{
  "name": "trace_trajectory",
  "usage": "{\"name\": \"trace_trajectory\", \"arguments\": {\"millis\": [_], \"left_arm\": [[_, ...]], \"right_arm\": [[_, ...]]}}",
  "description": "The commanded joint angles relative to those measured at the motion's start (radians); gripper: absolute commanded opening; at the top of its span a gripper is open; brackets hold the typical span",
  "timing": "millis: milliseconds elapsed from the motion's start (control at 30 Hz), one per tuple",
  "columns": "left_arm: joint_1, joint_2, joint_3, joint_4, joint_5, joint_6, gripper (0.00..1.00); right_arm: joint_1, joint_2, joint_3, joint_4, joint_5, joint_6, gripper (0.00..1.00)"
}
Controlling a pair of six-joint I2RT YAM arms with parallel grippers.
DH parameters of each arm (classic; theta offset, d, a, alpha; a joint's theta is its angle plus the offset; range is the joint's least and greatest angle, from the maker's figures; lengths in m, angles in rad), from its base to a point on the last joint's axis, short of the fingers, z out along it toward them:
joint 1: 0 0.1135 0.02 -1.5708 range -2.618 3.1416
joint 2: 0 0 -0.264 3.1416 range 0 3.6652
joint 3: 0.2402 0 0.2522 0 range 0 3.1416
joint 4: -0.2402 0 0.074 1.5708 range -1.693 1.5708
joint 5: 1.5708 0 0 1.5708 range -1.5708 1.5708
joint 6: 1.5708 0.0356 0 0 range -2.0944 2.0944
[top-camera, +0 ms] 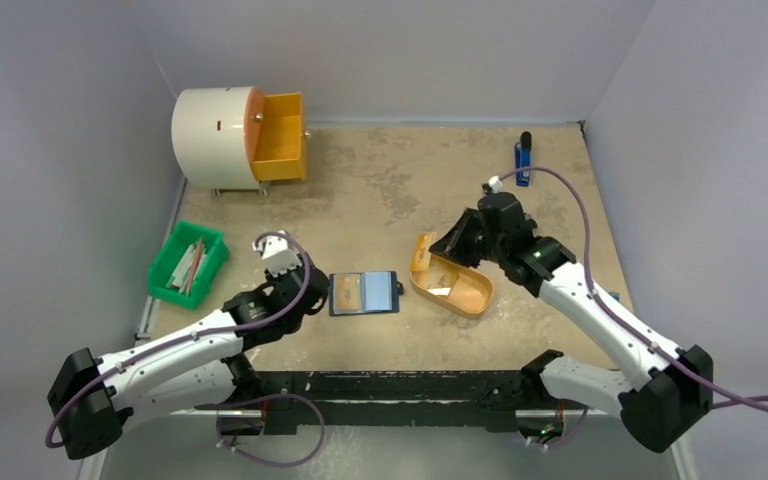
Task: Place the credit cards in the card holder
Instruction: Pick up the credit card from the storage box.
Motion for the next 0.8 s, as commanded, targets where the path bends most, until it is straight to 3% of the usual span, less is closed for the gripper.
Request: {"name": "trace_trajectory", "arguments": {"millis": [0, 300, 467, 633, 767], "left_arm": [[0.000, -0.028, 0.043, 0.040, -0.006, 0.044, 0.43], [0.000, 0.042, 0.042, 0.195, 0.146, 0.102, 0.47], [-0.001, 0.101, 0.022, 0.372, 0.297, 0.135, 0.49], [-0.004, 0.257, 0.083, 0.432, 0.386, 0.174, 0.50], [-0.012, 0.422, 0.158, 0.387, 0.401, 0.190, 0.51]], "right_arm": [[0.024, 0.088, 0.033, 0.076, -0.137, -0.210, 0.00], [0.075, 0.138, -0.005, 0.164, -0.200, -0.227, 0.00], [0.123, 0.175, 0.010, 0.138, -0.179, -0.284, 0.00], [0.124, 0.155, -0.032, 0.145, -0.144, -0.282, 0.00], [0.124, 0.151, -0.044, 0.138, -0.138, -0.286, 0.00]]}}
